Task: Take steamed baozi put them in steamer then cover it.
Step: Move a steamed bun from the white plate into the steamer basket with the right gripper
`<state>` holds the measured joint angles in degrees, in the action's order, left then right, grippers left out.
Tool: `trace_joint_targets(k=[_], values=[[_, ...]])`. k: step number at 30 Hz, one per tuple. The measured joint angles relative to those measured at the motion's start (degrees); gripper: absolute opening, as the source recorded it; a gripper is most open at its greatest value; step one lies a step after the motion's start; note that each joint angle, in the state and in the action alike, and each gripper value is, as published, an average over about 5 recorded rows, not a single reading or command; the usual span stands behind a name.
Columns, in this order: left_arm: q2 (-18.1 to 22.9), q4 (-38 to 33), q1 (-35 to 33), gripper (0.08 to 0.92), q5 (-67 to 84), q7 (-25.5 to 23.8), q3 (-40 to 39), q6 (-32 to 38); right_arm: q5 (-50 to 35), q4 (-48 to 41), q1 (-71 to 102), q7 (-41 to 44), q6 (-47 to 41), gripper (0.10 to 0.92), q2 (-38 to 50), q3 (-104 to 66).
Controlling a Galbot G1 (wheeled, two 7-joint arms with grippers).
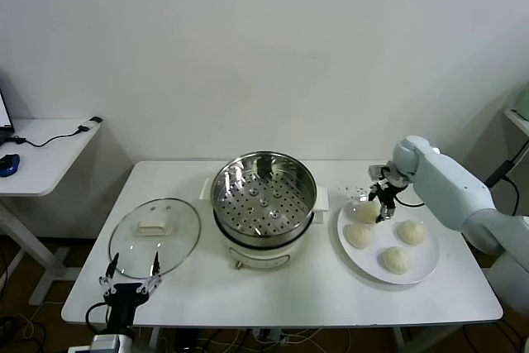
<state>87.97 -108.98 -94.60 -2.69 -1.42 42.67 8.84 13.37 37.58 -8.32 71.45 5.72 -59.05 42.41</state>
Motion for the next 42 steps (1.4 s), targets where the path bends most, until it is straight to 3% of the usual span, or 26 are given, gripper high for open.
trace_joint_targets(k=[10,18,28,42], values=[[-0.18,-0.46,-0.42,0.823,-0.04,-0.05,0.42,-0.18,-7.3,4.95,-16.63,4.47,7.86,0.704,-5.16,12.35],[-0.05,-0.61,-1.18,0.823,-0.02,-0.04,0.36,-0.04,-6.98,9.78,-24.34,5.63,16.39,0.704,-12.43,17.49],[-0.15,-1.44,-2.06,0.823,0.17,-0.04,0.63,-0.06,5.99,14.83,-21.88,2.66,26.62,0.704,-20.08,17.21],[0.4,-1.85,-2.6,0.823,0.26,-0.03,0.51,-0.38,24.21,13.28,-11.29,-1.29,33.84,0.704,-25.75,12.78]])
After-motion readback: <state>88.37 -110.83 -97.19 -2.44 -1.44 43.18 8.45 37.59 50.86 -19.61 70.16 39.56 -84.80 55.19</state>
